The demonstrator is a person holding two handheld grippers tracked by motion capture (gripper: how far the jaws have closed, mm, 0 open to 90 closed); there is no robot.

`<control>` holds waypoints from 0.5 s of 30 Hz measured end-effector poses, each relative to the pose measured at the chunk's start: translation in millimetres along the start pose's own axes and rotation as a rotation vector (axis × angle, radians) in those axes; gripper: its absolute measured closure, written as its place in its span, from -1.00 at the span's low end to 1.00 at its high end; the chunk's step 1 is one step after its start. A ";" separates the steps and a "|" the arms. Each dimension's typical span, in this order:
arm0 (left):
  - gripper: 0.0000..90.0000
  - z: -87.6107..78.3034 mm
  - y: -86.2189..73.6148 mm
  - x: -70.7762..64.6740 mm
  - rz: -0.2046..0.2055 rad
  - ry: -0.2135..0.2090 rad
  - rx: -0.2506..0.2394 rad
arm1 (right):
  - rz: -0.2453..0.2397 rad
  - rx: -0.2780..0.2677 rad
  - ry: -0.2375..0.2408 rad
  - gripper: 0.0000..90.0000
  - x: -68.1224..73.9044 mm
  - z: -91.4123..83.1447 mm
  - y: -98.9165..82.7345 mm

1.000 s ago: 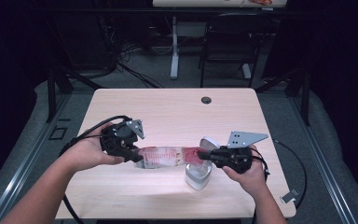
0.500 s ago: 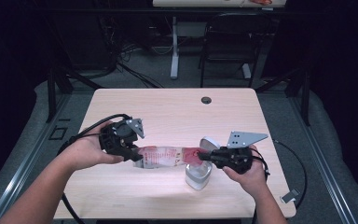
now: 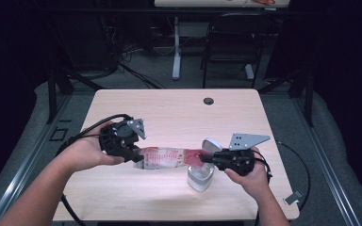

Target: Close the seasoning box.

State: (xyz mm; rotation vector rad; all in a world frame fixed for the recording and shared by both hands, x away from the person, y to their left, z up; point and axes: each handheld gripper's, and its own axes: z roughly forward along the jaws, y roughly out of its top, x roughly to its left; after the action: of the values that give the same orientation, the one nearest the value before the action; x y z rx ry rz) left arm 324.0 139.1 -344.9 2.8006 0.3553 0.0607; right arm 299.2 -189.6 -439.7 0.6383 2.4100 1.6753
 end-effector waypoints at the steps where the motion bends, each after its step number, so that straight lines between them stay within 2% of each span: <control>1: 0.68 -0.6 0.0 0.3 0.004 0.001 0.003 | 0.003 -0.002 0.003 0.99 0.2 0.4 -0.1; 15: 0.70 -5.5 2.4 0.3 0.004 0.005 -0.013 | 0.003 0.021 -0.002 0.98 -1.6 2.2 -1.9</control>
State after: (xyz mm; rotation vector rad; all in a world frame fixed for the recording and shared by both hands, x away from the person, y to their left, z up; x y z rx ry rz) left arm 324.4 138.7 -339.0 2.7890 0.3492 0.0706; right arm 300.8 -188.9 -442.5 0.6459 2.4300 1.6519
